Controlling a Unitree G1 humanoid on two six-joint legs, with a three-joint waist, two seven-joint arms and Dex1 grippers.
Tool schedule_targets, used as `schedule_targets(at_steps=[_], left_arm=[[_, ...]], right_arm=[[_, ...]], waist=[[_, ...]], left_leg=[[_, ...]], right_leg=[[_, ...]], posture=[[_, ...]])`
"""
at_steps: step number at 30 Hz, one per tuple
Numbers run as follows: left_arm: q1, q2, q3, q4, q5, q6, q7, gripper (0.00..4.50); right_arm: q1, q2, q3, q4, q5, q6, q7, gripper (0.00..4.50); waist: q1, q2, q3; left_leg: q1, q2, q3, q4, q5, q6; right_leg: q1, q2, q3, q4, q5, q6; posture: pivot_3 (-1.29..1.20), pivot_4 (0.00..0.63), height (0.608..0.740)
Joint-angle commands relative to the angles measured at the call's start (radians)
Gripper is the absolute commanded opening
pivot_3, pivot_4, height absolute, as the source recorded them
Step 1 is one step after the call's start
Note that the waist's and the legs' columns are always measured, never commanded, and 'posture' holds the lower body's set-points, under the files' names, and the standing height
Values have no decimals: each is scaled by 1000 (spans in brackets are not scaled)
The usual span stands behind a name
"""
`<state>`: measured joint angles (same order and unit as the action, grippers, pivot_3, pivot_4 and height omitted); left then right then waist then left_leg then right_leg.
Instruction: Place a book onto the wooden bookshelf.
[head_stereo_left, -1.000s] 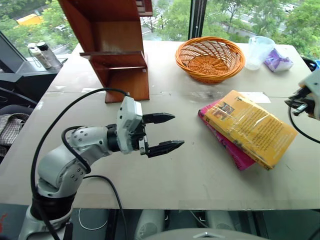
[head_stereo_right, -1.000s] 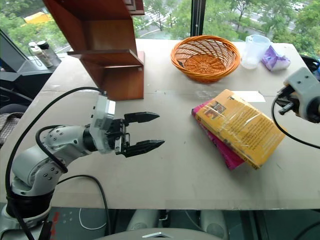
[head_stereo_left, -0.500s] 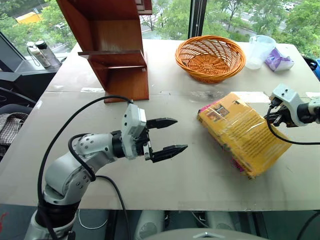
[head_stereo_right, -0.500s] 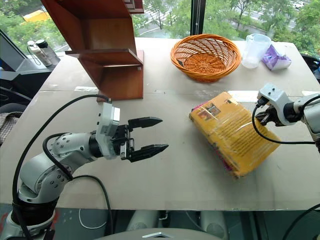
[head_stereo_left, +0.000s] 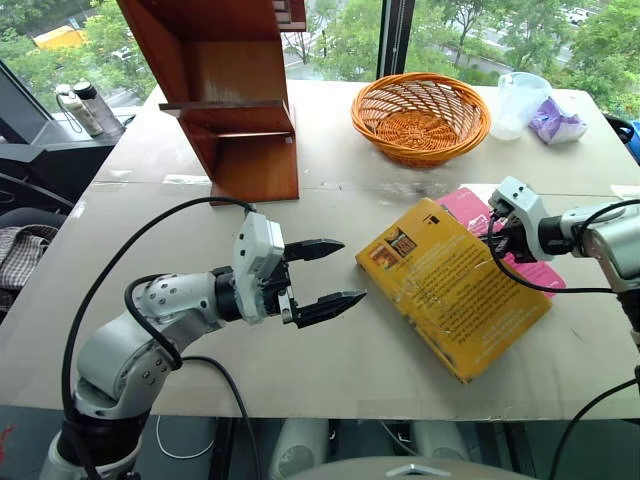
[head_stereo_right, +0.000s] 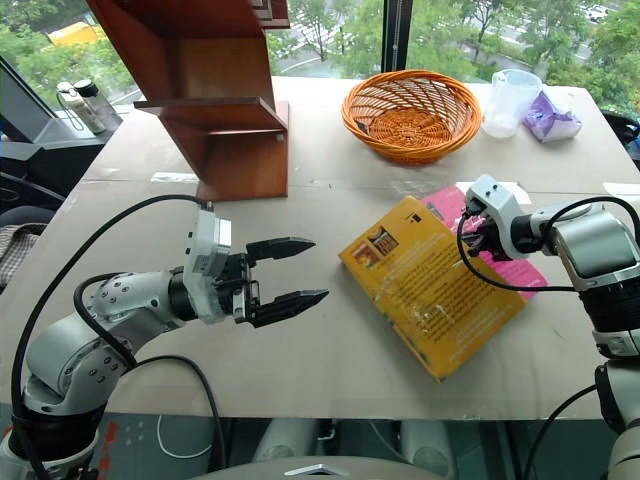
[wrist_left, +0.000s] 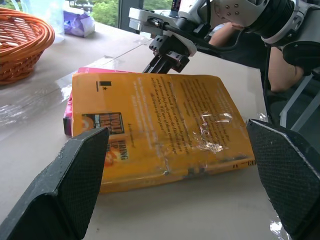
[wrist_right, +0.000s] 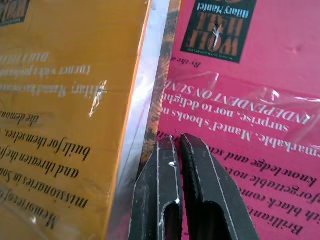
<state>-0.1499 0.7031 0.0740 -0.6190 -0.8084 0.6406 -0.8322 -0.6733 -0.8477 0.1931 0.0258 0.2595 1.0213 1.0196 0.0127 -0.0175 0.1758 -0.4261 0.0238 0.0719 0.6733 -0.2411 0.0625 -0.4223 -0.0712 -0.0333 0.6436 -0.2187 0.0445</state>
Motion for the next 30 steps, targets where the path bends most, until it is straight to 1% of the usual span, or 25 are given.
schedule_targets(at_steps=[1,5,6,10,12,16,20,22,27,30], left_arm=[[-9,9,25,-16,-12,-14,-7,4500],[14,13,24,-22,-13,-9,-8,4500],[22,15,23,-27,-15,-5,-8,4500],[46,24,15,-38,-15,-1,-13,4500],[44,24,12,-32,-13,-3,-15,4500],[40,27,8,-18,-7,-4,-25,4500],[38,34,0,-4,6,-10,-46,4500],[33,33,-2,-3,6,-7,-46,4500],[29,32,-2,-9,4,-2,-41,4500],[43,30,3,-26,0,1,-28,4500]], right_arm=[[26,-35,-54,-18,-10,-21,-36,31],[59,-79,-145,-11,-9,-74,-74,31],[74,-93,-170,-14,-10,-107,-77,31],[145,-160,-284,-41,16,-133,-74,31],[191,-185,-326,-68,21,-141,-78,31],[258,-200,-375,-72,-4,-153,-140,31],[290,-197,-338,-41,-63,-188,-206,31],[287,-207,-280,-33,-93,-194,-198,31],[213,-201,-182,10,-130,-157,-191,31],[164,-208,-94,40,-166,-114,-176,31]], waist=[[2,0,0],[2,0,0],[1,0,0],[1,0,0],[1,0,0],[-2,0,0],[-1,0,0],[-1,0,0],[-3,1,0],[-1,0,0]], left_leg=[[0,0,0,0,0,0],[-1,-1,0,0,0,0],[-1,-1,0,0,0,0],[-1,0,0,0,0,0],[-1,0,0,0,0,0],[0,0,0,0,0,0],[1,0,1,0,0,0],[1,0,1,0,0,0],[1,0,1,0,0,0],[1,0,1,0,0,0]], right_leg=[[0,0,0,0,0,0],[0,-1,0,0,0,0],[0,-1,0,0,0,0],[0,0,0,0,0,0],[0,0,0,0,0,0],[0,0,0,0,0,0],[1,0,1,0,0,0],[0,0,1,0,0,0],[0,0,1,0,0,0],[0,0,1,0,0,0]], posture=[[0,150,733],[0,150,733],[0,150,733],[0,150,733],[0,150,733],[0,150,733],[0,150,733],[0,150,733],[0,150,733],[0,150,733]])
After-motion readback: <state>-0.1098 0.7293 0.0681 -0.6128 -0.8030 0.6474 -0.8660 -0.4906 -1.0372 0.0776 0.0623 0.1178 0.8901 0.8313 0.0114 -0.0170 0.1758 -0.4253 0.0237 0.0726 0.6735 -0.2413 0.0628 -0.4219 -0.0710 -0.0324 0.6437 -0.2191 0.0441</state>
